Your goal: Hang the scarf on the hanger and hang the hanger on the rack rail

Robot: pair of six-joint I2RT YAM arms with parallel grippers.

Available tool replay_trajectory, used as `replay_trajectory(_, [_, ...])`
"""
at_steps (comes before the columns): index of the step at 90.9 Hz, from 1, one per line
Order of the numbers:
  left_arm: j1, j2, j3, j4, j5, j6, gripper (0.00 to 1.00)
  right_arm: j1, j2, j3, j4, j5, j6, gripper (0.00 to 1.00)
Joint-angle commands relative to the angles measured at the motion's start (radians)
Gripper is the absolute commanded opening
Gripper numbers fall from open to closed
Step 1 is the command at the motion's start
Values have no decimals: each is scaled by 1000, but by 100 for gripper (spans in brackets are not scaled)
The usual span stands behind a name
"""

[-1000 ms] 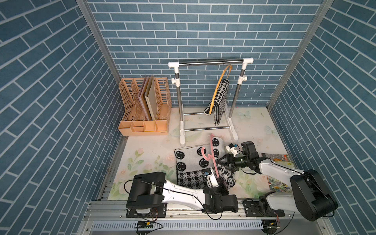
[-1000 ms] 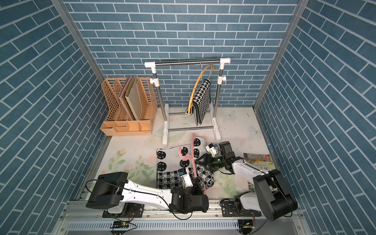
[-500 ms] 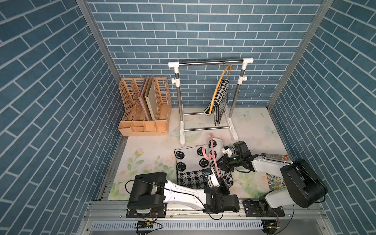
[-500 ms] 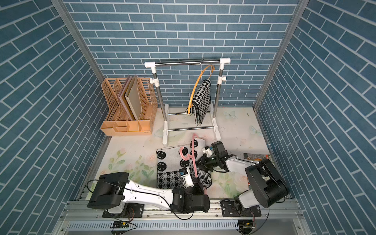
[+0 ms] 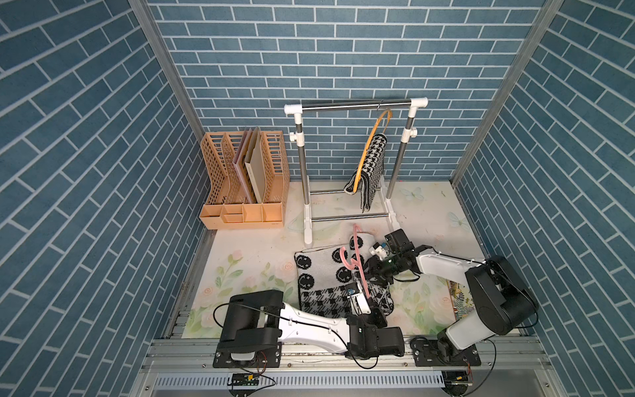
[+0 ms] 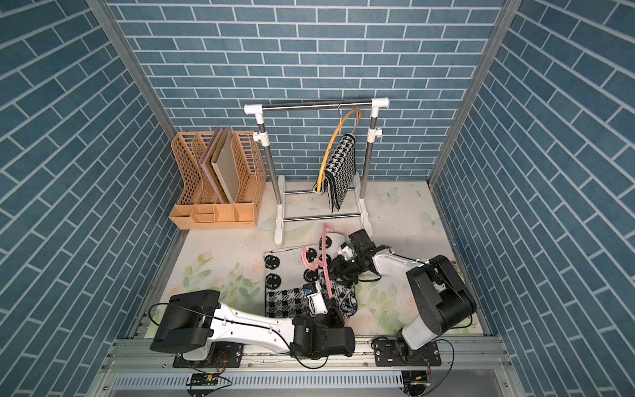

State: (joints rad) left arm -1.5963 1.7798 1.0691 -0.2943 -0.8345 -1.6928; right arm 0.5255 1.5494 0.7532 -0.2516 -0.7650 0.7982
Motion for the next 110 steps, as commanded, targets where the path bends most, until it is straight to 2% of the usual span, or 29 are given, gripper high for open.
replay_trajectory(1, [-6,15,13,40,70,28,0,-47,-88,6,-140,54,-118,53])
replay_trajectory(10, [-6,10,11,38,66,28,0,-93,-139,-33,-103,46,-100,58])
replay_trajectory(25, [-6,9,9,35,67,27,0,-111,-151,-40,-87,-4,-105,64])
replay_trajectory(52, [-8,0,-3,40,67,26,0,-235,-222,-35,-147,-37,-150,63])
replay_trajectory(65, [-9,-9,-14,48,69,26,0,-247,-272,-48,-165,-70,-166,60])
replay_trajectory(70, [-8,-10,-14,45,71,26,0,-248,-290,-66,-200,-47,-180,56])
replay_trajectory(83, [-10,-17,-19,42,67,23,0,-250,-361,-201,-158,-43,-122,23])
replay_trajectory(89, [-10,-25,-23,42,64,22,0,-248,-387,-269,-102,-71,-82,13])
replay_trajectory(98, [-10,-31,-19,31,54,22,0,-245,-396,-319,-27,-120,-52,4])
replay_trajectory(110, [-11,-31,-19,33,56,22,0,-207,-354,-337,47,-179,-39,0])
